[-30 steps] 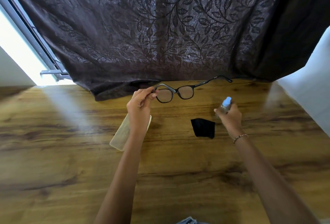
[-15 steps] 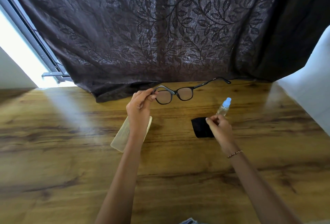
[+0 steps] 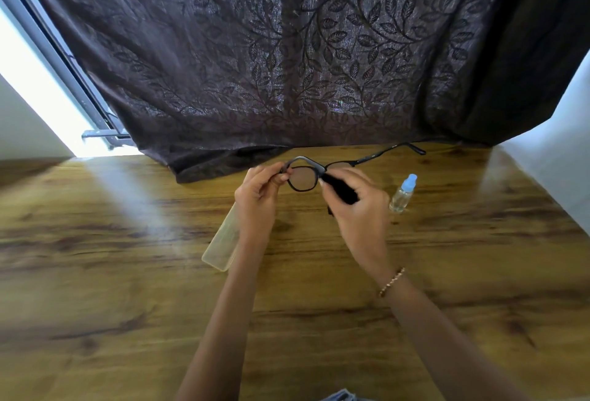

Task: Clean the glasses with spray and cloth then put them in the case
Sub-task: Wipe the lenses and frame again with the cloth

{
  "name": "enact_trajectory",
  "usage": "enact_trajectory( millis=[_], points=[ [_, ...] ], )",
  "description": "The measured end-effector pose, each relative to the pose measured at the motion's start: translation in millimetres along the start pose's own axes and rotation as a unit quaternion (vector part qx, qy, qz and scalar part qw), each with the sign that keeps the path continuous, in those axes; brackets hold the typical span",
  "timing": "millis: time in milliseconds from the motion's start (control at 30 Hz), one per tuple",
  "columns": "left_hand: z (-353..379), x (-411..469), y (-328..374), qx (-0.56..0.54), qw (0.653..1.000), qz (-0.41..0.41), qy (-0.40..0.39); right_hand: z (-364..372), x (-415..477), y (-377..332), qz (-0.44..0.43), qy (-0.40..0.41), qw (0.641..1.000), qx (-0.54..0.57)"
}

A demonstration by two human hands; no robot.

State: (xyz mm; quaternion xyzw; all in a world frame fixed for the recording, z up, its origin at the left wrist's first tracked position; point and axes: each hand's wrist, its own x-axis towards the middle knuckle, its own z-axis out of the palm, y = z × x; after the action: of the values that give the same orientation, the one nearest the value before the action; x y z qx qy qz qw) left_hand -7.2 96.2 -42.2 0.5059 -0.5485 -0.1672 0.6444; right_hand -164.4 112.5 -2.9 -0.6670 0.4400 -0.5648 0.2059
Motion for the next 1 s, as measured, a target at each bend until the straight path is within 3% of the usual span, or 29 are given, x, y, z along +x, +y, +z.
enact_trajectory(
  millis=[33, 100, 333, 433, 533, 600, 767, 867, 1000],
  points=[
    [1.1, -0.6, 0.7, -0.001, 1.0, -0.005, 0.002, 4.1, -0.6, 0.5, -0.078, -0.015, 0.994, -0.075],
    [2.3, -1.7, 1.7, -0.002, 1.0, -0.013, 0.006, 11.4, -5.4, 3.6, -0.147, -0.05, 0.969, -0.189],
    [4.0, -5.2, 6.5, 0.006, 1.0, -0.022, -0.001, 19.0, -15.9, 6.5, -0.171, -0.096, 0.922, -0.334],
    [4.2, -2.0, 12.5, -0.004, 1.0, -0.013, 0.017, 18.3, -11.7, 7.6, -0.16, -0.056, 0.896, -0.411],
    [4.5, 0.4, 16.0, -0.015, 1.0, -0.007, 0.018, 17.2, -10.4, 7.9, -0.189, -0.011, 0.908, -0.373],
    [4.6, 0.2, 16.5, -0.014, 1.0, -0.008, 0.01, 18.4, -10.2, 6.8, -0.217, -0.03, 0.922, -0.319],
    [1.8, 5.1, 20.4, -0.017, 1.0, -0.01, 0.02, 17.8, -6.3, 6.2, -0.203, -0.025, 0.896, -0.395],
    [2.2, 6.7, 22.4, -0.004, 1.0, -0.002, 0.029, 20.6, -9.5, 5.6, -0.213, 0.016, 0.91, -0.355],
    [3.8, 6.1, 24.3, 0.001, 1.0, -0.005, 0.019, 23.8, -10.6, 5.4, -0.234, -0.016, 0.914, -0.332]
  ],
)
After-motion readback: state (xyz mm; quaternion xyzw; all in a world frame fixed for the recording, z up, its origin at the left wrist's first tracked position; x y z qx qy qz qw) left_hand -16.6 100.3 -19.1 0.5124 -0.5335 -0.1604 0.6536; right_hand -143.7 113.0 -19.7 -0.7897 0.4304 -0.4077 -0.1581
